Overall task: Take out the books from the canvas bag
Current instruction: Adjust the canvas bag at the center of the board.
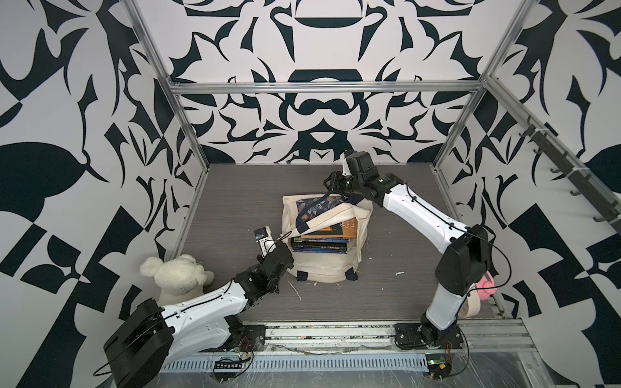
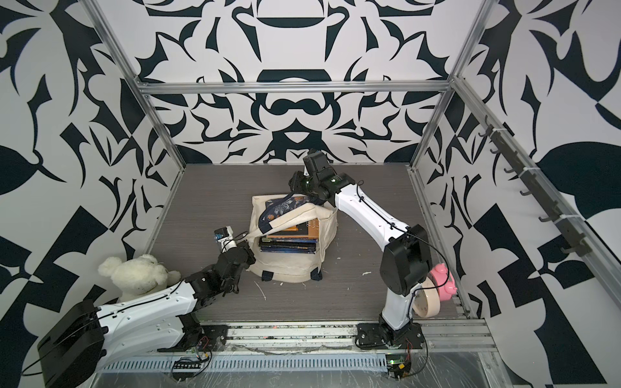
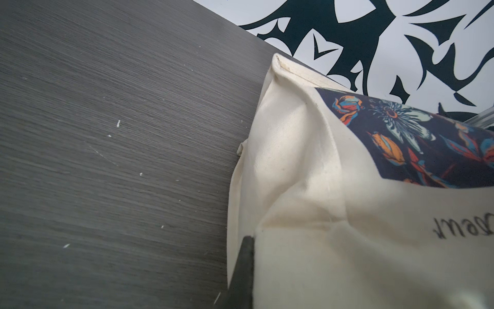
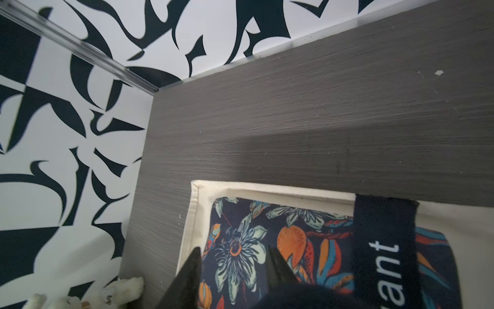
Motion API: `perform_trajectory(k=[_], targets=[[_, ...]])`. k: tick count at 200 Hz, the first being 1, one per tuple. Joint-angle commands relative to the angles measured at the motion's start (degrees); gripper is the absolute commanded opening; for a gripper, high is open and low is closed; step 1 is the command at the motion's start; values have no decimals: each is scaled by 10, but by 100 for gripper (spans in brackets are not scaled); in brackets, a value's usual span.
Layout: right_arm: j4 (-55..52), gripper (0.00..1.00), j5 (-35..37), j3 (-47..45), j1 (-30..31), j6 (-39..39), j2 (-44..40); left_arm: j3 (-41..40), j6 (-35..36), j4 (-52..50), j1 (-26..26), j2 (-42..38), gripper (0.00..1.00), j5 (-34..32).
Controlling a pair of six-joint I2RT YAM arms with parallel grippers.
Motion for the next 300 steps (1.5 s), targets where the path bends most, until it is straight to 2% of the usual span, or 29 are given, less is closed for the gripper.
perform_trajectory(k=[1, 27, 33, 42, 48, 105, 148, 193, 215, 241, 271, 300], targets=[[-1, 55, -5, 0, -11, -3, -26, 14, 12, -22, -4, -8, 0, -5], [-5, 70, -14, -10, -18, -4, -61, 18, 15, -27, -4, -16, 0, -1], [-4, 77, -19, -13, -19, -4, -71, 19, 16, -29, -5, -19, 0, 0], [-6, 98, -22, -14, -19, -10, -85, 20, 16, -32, -5, -24, 0, 0], [-11, 100, -20, -12, -19, -17, -94, 20, 16, -33, -5, -27, 0, -1], [-48, 100, 14, -15, -25, -66, -153, 30, 15, -51, -5, -59, 0, 5], [-76, 100, -28, 2, -25, -76, -162, 44, 10, -63, -5, -65, 0, 15], [-33, 100, -13, -123, 3, -81, -279, 57, -28, -84, -5, -85, 0, 16], [-22, 100, 28, -224, 50, -77, -343, 63, -56, -78, -5, -89, 0, 13], [-2, 93, 136, -333, 133, -65, -424, 73, -58, -55, -5, -84, 0, 5], [34, 78, 189, -428, 226, 5, -490, 84, -38, -22, -5, -61, 0, 6], [148, 75, 258, -523, 335, 78, -493, 80, -30, 10, -5, -53, 0, 13]])
